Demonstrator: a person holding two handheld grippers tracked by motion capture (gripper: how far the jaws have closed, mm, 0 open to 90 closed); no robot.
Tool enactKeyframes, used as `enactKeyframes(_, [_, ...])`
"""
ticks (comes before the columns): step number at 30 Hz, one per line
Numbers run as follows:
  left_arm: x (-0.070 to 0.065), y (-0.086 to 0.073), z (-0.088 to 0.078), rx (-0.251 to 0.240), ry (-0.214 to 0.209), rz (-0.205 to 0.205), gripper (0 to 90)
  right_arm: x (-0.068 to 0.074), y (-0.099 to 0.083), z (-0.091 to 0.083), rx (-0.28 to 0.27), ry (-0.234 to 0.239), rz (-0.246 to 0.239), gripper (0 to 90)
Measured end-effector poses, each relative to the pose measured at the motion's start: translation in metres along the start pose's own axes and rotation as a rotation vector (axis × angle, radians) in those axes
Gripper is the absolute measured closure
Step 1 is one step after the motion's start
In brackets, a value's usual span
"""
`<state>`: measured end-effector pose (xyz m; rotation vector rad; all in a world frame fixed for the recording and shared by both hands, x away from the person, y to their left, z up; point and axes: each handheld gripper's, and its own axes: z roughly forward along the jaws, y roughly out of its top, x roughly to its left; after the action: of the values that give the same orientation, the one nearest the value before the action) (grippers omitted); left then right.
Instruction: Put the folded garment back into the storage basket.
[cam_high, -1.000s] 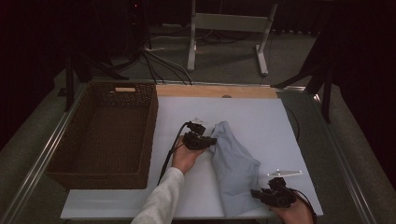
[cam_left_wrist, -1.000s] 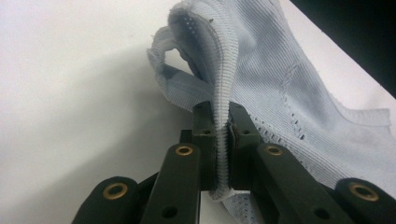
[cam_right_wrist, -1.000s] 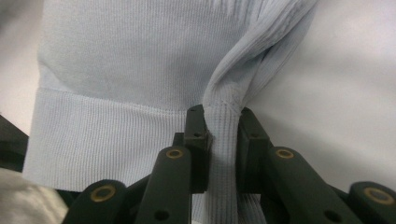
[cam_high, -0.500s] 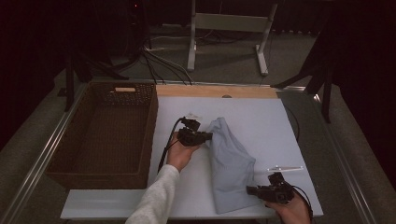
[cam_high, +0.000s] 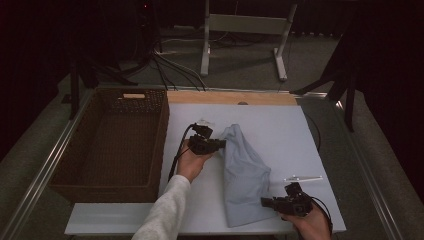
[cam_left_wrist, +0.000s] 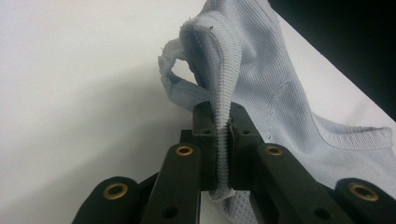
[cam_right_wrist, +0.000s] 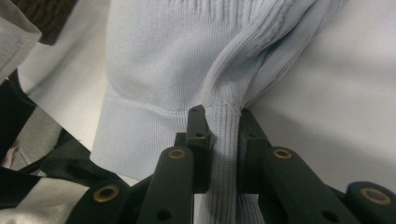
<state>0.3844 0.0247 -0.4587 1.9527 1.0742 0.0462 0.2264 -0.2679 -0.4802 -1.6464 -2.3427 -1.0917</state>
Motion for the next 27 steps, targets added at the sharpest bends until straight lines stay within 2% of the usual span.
enactKeyframes(14, [0.002,0.008,-0.014,-0.013,0.017,-0.002,84.9,0.011,0.012,0.003,-0.023,0.051,0.007,79.3])
enactKeyframes(27, [0.004,0.018,-0.031,-0.035,0.02,-0.001,85.0,0.022,0.022,0.006,-0.044,0.079,0.005,79.3])
